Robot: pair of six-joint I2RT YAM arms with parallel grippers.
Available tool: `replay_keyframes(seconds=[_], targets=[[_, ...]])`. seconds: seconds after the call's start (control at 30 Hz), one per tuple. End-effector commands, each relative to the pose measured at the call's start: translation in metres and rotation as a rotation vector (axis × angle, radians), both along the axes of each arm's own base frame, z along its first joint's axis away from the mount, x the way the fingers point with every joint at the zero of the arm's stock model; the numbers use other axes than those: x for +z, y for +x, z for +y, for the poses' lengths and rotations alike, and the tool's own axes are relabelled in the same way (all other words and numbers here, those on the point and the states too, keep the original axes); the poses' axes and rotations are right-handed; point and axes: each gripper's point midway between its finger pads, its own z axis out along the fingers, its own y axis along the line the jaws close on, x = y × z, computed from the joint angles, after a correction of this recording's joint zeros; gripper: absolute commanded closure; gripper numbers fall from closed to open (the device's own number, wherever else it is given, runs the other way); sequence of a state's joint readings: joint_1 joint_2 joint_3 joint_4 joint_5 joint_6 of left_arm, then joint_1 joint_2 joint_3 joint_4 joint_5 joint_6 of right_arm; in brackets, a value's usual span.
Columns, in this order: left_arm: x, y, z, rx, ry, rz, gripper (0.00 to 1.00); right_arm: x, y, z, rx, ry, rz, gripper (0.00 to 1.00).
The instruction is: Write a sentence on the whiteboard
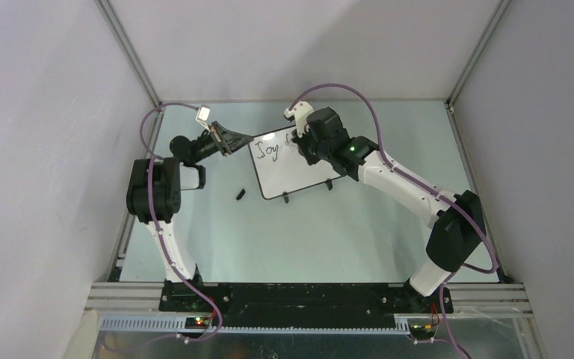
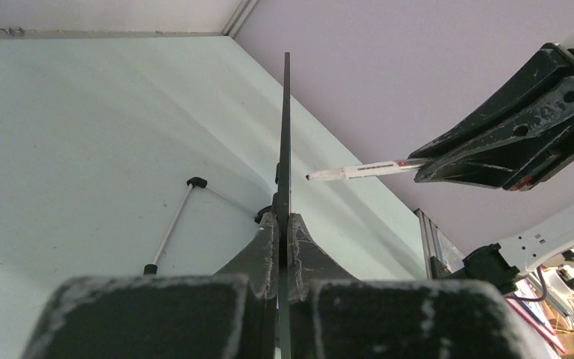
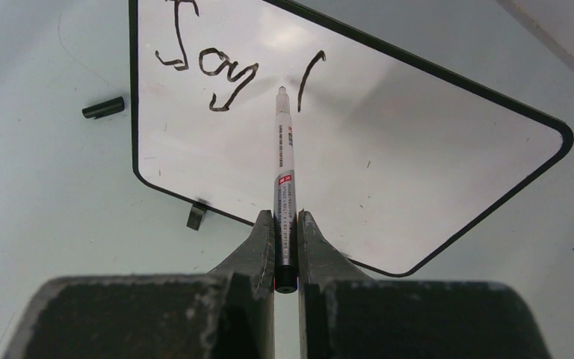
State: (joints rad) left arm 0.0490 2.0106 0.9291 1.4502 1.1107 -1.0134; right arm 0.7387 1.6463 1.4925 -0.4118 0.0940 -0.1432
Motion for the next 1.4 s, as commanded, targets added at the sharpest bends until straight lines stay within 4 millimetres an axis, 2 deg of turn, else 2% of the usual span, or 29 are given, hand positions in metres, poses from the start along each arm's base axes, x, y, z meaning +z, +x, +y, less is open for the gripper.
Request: replay_keyframes(seconds=[0.0, 0.67, 1.37], targets=[[0.018, -0.004, -0.002, -0.025, 0.014, -0.104, 1.0, 0.018, 0.01, 0.01, -0.001, 0.029, -0.056, 1.0], [0.018, -0.005, -0.002, -0.025, 0.014, -0.104, 1.0, 0.022, 0.017, 0.012, -0.021, 0.036, -0.082, 1.0], [0.019, -0.004, -0.002, -0.025, 0.014, -0.107, 1.0, 0.013, 0.025, 0.009, -0.063, -0.001, -0.082, 1.0]])
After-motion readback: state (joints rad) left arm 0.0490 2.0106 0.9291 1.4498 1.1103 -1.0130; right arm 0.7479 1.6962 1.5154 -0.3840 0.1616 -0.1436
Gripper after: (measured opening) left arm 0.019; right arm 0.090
